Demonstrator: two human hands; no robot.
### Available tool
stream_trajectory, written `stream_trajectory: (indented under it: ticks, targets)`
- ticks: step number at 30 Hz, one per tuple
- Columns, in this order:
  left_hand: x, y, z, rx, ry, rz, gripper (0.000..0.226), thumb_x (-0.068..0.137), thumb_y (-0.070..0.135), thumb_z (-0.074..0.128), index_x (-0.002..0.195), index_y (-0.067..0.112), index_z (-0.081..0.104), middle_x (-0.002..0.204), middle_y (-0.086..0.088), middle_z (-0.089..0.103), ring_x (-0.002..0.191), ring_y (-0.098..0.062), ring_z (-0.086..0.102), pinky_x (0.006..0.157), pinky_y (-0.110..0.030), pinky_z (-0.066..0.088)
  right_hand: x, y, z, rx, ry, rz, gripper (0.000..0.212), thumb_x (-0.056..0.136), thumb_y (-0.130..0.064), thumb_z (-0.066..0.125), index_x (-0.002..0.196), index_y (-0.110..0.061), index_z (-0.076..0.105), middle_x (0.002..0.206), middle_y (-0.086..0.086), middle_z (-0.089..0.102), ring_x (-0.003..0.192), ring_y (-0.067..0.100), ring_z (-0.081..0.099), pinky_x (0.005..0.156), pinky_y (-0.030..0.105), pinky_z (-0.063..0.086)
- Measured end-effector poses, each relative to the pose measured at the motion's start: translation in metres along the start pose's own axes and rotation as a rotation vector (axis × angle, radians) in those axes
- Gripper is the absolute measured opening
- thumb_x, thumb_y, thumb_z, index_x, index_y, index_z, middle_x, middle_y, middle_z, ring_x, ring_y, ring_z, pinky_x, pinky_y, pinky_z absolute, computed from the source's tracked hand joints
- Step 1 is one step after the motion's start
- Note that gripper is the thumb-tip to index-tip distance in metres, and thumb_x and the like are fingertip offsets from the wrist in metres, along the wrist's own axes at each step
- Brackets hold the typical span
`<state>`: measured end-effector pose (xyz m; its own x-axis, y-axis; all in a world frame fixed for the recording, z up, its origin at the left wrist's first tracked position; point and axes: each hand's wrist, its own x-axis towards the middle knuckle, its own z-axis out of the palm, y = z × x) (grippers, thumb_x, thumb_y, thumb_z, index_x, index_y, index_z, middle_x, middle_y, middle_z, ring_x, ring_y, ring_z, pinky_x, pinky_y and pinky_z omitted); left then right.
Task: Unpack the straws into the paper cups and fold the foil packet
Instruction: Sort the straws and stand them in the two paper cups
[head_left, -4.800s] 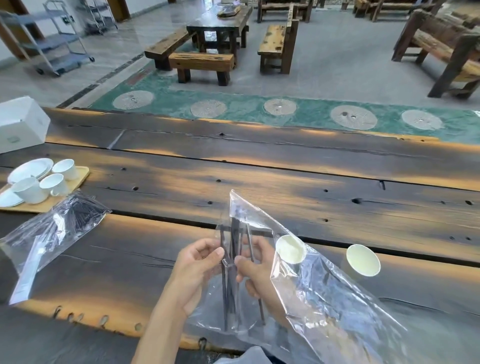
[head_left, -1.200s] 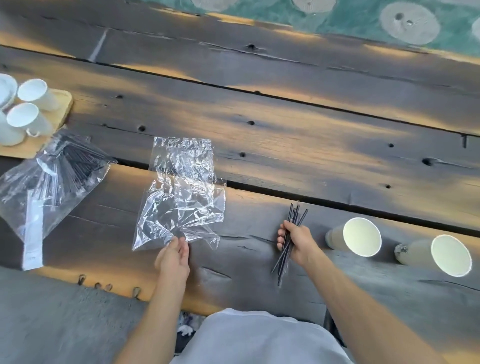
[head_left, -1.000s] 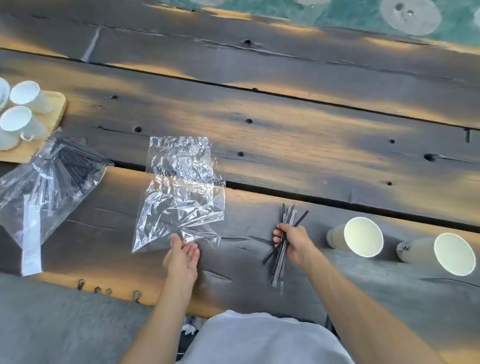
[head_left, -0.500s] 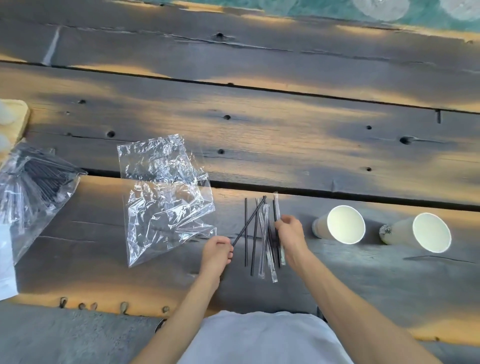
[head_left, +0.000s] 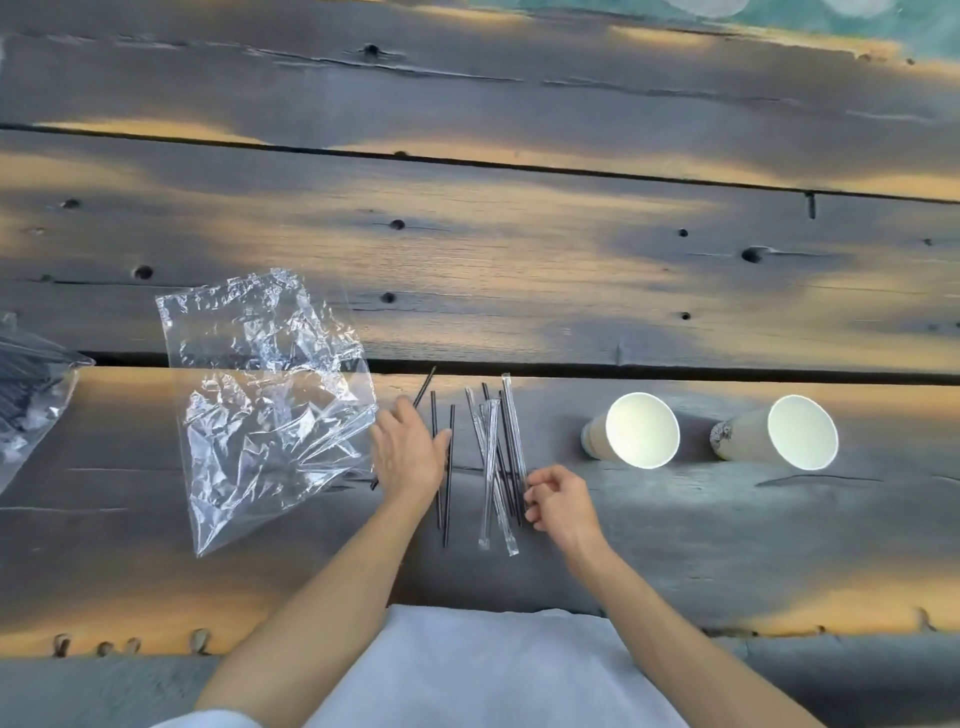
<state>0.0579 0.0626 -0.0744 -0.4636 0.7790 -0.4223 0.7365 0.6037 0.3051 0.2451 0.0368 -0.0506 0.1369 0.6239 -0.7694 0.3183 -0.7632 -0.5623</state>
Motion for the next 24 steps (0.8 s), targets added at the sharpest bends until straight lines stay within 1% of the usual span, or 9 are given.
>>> stream_trajectory:
  ticks: [4, 7, 9, 12, 16, 18, 20, 22, 24]
  targets:
    - [0.006, 0.009, -0.004, 0.041, -0.098, -0.007, 0.067, 0.08, 0.056, 0.071, 0.119, 0.01, 0.041, 0.1, -0.007, 0.048, 0.088, -0.021, 0.045, 0.069, -0.036, 0.045, 0.002, -0.002, -0.004, -0.035, -0.034, 0.006, 0.028, 0.092, 0.005, 0.035, 0.084, -0.014, 0.054, 0.072, 0.005, 0.056, 0.048, 0.015, 0.046, 0.042, 0.022, 0.036]
    - [0.004, 0.013, -0.007, 0.17, -0.183, 0.039, 0.069, 0.075, 0.056, 0.076, 0.113, 0.011, 0.04, 0.094, -0.005, 0.047, 0.083, -0.02, 0.048, 0.064, -0.034, 0.041, 0.003, -0.004, -0.003, -0.068, -0.048, 0.007, 0.027, 0.092, 0.004, 0.035, 0.087, -0.013, 0.055, 0.071, 0.004, 0.057, 0.047, 0.015, 0.046, 0.04, 0.021, 0.035]
    - [0.002, 0.014, -0.007, 0.223, -0.239, 0.05, 0.055, 0.08, 0.046, 0.077, 0.106, 0.01, 0.045, 0.089, -0.004, 0.053, 0.079, -0.021, 0.052, 0.063, -0.034, 0.041, 0.004, -0.006, -0.002, -0.095, -0.061, -0.005, 0.025, 0.092, 0.004, 0.035, 0.09, -0.01, 0.056, 0.071, 0.005, 0.058, 0.046, 0.015, 0.046, 0.037, 0.019, 0.034]
    - [-0.003, 0.014, -0.004, 0.239, -0.269, 0.084, 0.017, 0.093, 0.019, 0.065, 0.086, 0.01, 0.052, 0.085, -0.005, 0.06, 0.076, -0.024, 0.054, 0.064, -0.035, 0.046, 0.008, -0.012, 0.0, -0.135, -0.05, -0.027, 0.025, 0.092, 0.005, 0.036, 0.091, -0.009, 0.057, 0.071, 0.007, 0.057, 0.047, 0.017, 0.046, 0.039, 0.022, 0.036]
    - [-0.009, 0.008, -0.003, 0.192, -0.284, 0.103, 0.027, 0.09, 0.001, 0.055, 0.07, 0.012, 0.041, 0.079, -0.006, 0.053, 0.074, -0.025, 0.051, 0.063, -0.036, 0.042, 0.018, -0.022, 0.009, -0.285, 0.01, -0.112, 0.024, 0.088, -0.002, 0.041, 0.083, -0.018, 0.059, 0.079, 0.008, 0.065, 0.062, 0.022, 0.056, 0.06, 0.04, 0.056]
    - [-0.003, 0.0, 0.002, 0.055, -0.319, 0.075, 0.022, 0.086, 0.003, 0.058, 0.07, 0.008, 0.045, 0.072, -0.005, 0.049, 0.068, -0.024, 0.051, 0.057, -0.036, 0.041, 0.018, -0.028, 0.013, -0.426, 0.026, -0.171, 0.017, 0.089, -0.008, 0.044, 0.088, -0.016, 0.059, 0.086, 0.01, 0.067, 0.075, 0.028, 0.06, 0.071, 0.043, 0.057]
    - [0.003, -0.011, 0.004, -0.233, -0.344, -0.006, 0.01, 0.084, 0.006, 0.059, 0.077, -0.001, 0.056, 0.069, -0.007, 0.054, 0.062, -0.025, 0.051, 0.054, -0.037, 0.044, 0.018, -0.034, 0.016, -0.573, 0.022, -0.218, 0.012, 0.092, -0.012, 0.046, 0.097, -0.011, 0.057, 0.091, 0.012, 0.063, 0.083, 0.034, 0.057, 0.073, 0.039, 0.052]
    - [0.003, -0.022, 0.001, -0.534, -0.376, -0.107, 0.012, 0.091, 0.011, 0.056, 0.084, 0.002, 0.059, 0.067, -0.009, 0.053, 0.058, -0.023, 0.05, 0.053, -0.036, 0.045, 0.021, -0.037, 0.019, -0.724, 0.009, -0.223, 0.016, 0.095, -0.016, 0.05, 0.108, -0.007, 0.053, 0.101, 0.017, 0.061, 0.093, 0.04, 0.058, 0.073, 0.037, 0.044]
    - [0.0, -0.029, -0.003, -0.737, -0.412, -0.221, 0.014, 0.097, 0.013, 0.053, 0.085, 0.007, 0.059, 0.066, -0.006, 0.053, 0.055, -0.018, 0.047, 0.049, -0.03, 0.039, 0.023, -0.039, 0.023, -0.811, 0.012, -0.218, 0.022, 0.096, -0.019, 0.054, 0.112, -0.005, 0.05, 0.11, 0.02, 0.062, 0.104, 0.043, 0.06, 0.079, 0.041, 0.046]
